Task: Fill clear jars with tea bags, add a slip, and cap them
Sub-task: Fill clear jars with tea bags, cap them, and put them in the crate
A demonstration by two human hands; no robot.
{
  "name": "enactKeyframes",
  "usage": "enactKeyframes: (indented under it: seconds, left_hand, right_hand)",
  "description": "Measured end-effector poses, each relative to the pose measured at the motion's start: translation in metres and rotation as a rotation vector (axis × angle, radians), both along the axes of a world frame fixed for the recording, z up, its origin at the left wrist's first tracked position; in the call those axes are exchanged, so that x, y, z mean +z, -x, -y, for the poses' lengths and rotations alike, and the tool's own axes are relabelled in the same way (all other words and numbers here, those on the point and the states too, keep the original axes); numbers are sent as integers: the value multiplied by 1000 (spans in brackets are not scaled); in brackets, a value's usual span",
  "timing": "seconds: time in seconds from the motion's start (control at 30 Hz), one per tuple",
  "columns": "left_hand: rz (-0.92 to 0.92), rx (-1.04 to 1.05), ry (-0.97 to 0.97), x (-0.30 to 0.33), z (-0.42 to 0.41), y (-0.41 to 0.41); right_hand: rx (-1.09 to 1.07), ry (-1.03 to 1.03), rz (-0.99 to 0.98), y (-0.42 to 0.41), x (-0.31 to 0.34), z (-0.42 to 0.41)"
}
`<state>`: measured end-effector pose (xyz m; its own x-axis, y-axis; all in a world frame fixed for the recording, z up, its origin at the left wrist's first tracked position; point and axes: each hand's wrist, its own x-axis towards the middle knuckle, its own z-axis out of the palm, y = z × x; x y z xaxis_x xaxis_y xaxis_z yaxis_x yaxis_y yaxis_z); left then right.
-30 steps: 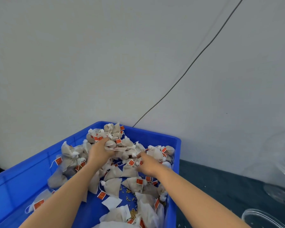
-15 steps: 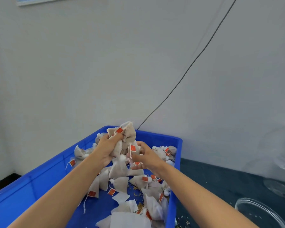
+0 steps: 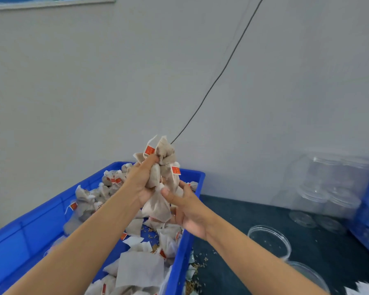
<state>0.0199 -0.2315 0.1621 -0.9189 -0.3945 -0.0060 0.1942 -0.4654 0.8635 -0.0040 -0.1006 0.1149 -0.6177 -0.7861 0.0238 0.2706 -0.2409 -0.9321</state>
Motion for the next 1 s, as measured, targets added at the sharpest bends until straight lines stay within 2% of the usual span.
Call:
enactKeyframes:
  seconds: [0.27,0.4,0.57,0.77,1.0]
  left_hand:
    - [-57,93,-73,12,-61,-1]
    - [-57,209,-25,5,-89,5]
    - [-38,153,-33,-4,-121,13]
    - [-40,41,-15,-10,-145,17]
    - [-95,88,100,-25,-147,22]
  right_hand:
    - [-177,-21,-183,-19,13,-67]
    - [-218,-60,-328,-17,24,-106]
    - [-275,-52,-506,-11,36,-135]
    - [-251,91,-493,-1,35,-153]
    - [-266,88,-510,5,33,-159]
